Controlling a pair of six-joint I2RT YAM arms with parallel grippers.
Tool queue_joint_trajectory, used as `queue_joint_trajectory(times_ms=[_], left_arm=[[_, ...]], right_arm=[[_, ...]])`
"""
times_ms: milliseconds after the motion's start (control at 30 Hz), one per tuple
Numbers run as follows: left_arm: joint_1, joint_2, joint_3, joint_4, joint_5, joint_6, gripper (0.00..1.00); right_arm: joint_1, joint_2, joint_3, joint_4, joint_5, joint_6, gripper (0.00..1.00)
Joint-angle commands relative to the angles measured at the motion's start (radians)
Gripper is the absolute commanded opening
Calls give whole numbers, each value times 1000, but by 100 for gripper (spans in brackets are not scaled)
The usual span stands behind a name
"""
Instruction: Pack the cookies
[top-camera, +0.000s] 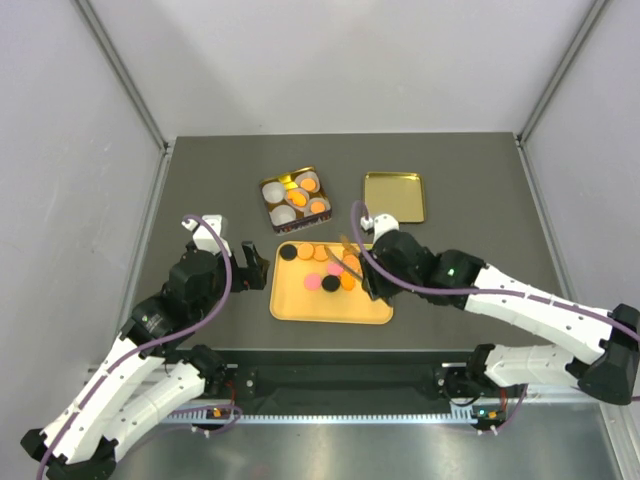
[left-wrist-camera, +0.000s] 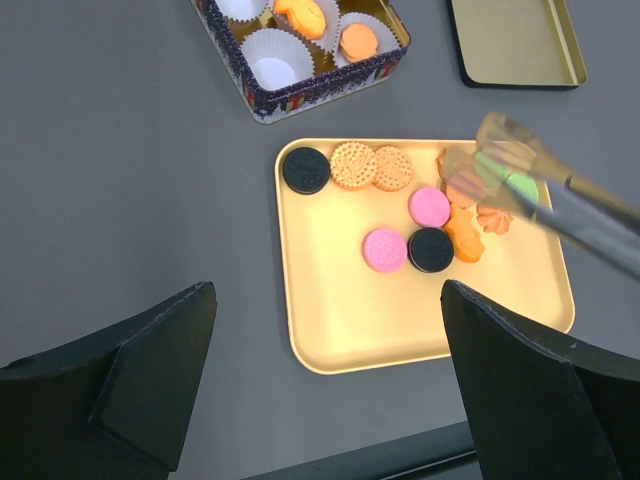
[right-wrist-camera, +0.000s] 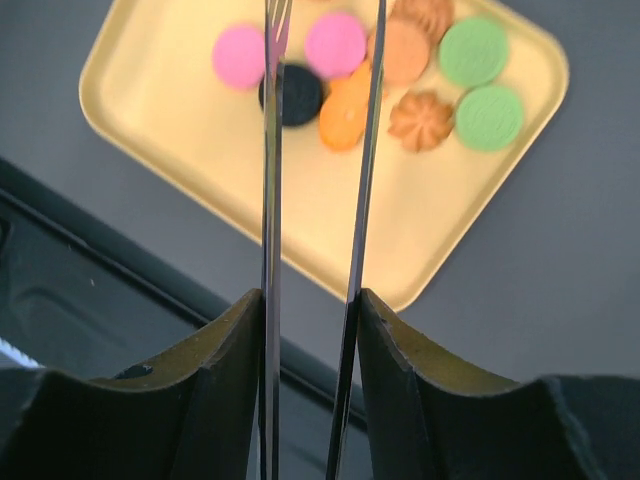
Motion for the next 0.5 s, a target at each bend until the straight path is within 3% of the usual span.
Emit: queue_joint_trajectory(times_ms=[0, 467], left_arm=[[-1, -1, 1, 12, 6, 1, 99], [-3, -8, 1, 14, 6, 4, 99]], right_arm=[[73, -49, -41, -28, 72, 85, 40], [166, -89, -164, -33, 97, 184, 39]])
